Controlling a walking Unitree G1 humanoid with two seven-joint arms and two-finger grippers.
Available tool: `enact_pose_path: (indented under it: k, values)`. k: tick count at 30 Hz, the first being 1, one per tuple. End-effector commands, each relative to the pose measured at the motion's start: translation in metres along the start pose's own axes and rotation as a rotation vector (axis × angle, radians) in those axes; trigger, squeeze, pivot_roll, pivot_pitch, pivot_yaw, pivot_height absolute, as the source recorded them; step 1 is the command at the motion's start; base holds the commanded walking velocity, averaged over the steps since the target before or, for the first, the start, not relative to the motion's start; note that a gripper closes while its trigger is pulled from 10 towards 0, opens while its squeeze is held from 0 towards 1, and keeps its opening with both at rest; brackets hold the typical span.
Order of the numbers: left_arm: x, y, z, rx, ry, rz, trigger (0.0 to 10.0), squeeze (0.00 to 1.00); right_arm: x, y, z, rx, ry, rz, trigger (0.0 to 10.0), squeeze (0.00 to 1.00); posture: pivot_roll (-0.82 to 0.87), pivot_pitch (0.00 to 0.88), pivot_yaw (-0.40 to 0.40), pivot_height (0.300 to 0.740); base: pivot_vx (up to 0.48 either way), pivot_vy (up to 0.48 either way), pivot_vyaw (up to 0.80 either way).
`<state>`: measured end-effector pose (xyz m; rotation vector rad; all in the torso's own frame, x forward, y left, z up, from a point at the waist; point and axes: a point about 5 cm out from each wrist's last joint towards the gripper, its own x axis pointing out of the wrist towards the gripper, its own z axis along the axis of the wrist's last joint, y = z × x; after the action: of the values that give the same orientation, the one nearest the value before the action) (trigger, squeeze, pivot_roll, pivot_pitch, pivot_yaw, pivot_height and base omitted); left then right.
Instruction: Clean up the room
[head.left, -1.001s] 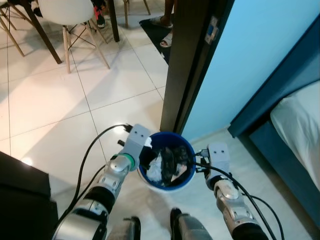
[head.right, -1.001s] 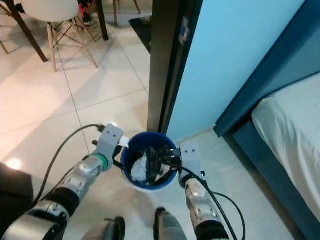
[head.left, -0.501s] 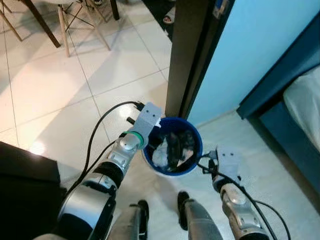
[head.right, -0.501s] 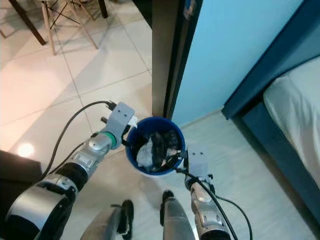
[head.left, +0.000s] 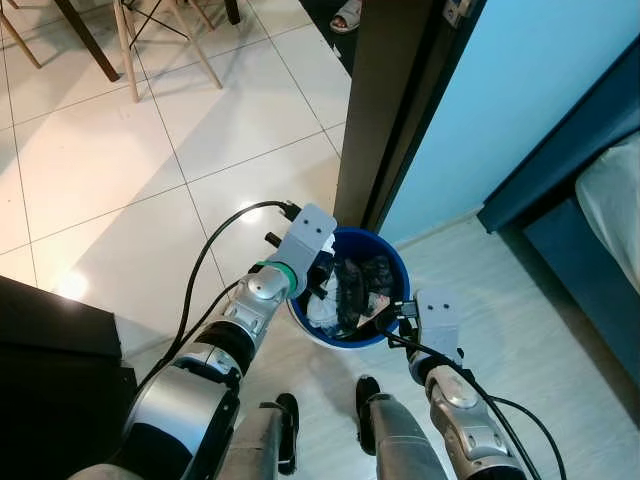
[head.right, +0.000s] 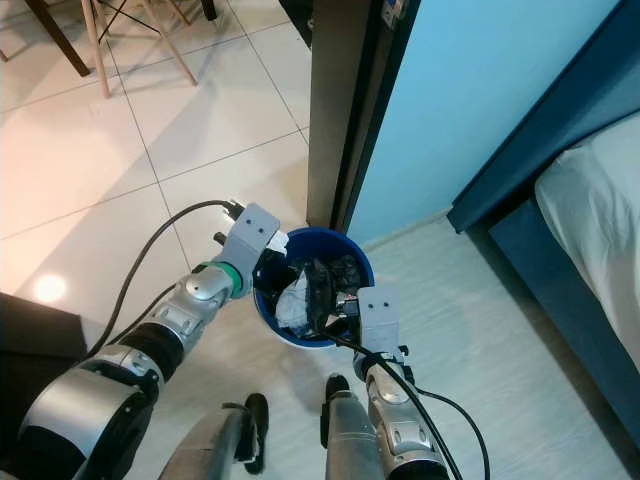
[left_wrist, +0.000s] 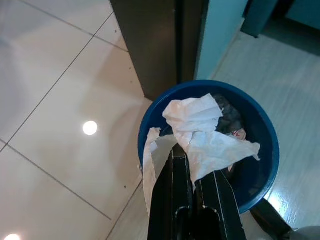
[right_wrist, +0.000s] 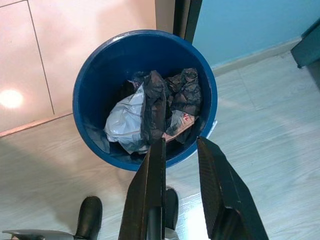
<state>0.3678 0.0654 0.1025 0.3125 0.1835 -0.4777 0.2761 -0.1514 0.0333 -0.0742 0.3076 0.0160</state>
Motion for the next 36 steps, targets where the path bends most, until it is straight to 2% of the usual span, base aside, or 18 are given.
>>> enact_pose_path:
  k: [1, 3, 5, 8, 11, 16, 19, 21, 30, 36]
  values:
    - [-0.005, -0.001, -0.018, -0.043, 0.056, 0.013, 10.0, 0.00, -0.005, -0.002, -0.011, 0.002, 0.043, -0.007, 10.0, 0.00, -0.08, 0.301, 0.095, 0.740, 0.000, 0.000, 0.00]
    - [-0.013, 0.007, -0.034, -0.106, 0.069, 0.072, 10.0, 0.00, -0.003, -0.004, -0.012, 0.002, 0.045, -0.005, 10.0, 0.00, -0.04, 0.273, 0.074, 0.740, 0.000, 0.000, 0.00]
    - [-0.023, 0.007, -0.049, -0.138, 0.069, 0.101, 10.0, 0.00, -0.001, -0.004, -0.013, 0.006, 0.042, 0.003, 10.0, 0.00, -0.02, 0.254, 0.056, 0.740, 0.000, 0.000, -0.40]
    - [-0.027, 0.006, -0.057, -0.147, 0.070, 0.117, 10.0, 0.00, 0.001, -0.004, -0.013, 0.008, 0.045, 0.008, 10.0, 0.00, -0.02, 0.250, 0.053, 0.740, 0.000, 0.000, -0.80]
    - [-0.034, 0.009, -0.065, -0.176, 0.064, 0.181, 10.0, 0.00, 0.003, -0.003, -0.012, 0.009, 0.046, 0.013, 10.0, 0.00, -0.02, 0.228, 0.050, 0.740, 0.000, 0.000, -0.80]
    - [-0.040, 0.011, -0.068, -0.224, 0.038, 0.240, 10.0, 0.00, 0.005, -0.005, -0.008, 0.048, 0.032, -0.001, 10.0, 0.00, -0.02, 0.213, 0.047, 0.740, 0.000, 0.000, -0.80]
    - [-0.044, 0.011, -0.071, -0.248, 0.022, 0.286, 10.0, 0.00, 0.007, -0.005, -0.007, 0.060, 0.029, 0.011, 10.0, 0.00, -0.02, 0.198, 0.034, 0.740, 0.000, 0.000, 0.00]
    - [-0.047, 0.010, -0.071, -0.292, 0.003, 0.302, 10.0, 0.00, 0.008, -0.003, -0.008, 0.059, 0.037, 0.036, 10.0, 0.00, -0.01, 0.196, 0.030, 0.740, 0.000, 0.000, 0.00]
    - [-0.048, 0.009, -0.067, -0.291, -0.028, 0.295, 10.0, 0.00, 0.009, -0.001, -0.009, 0.057, 0.040, 0.053, 10.0, 0.00, -0.01, 0.189, 0.024, 0.740, 0.000, 0.000, 0.00]
    - [-0.048, 0.009, -0.065, -0.291, -0.038, 0.283, 10.0, 0.00, 0.010, 0.000, -0.008, 0.063, 0.037, 0.055, 10.0, 0.00, -0.01, 0.193, 0.028, 0.740, 0.311, 0.000, 0.00]
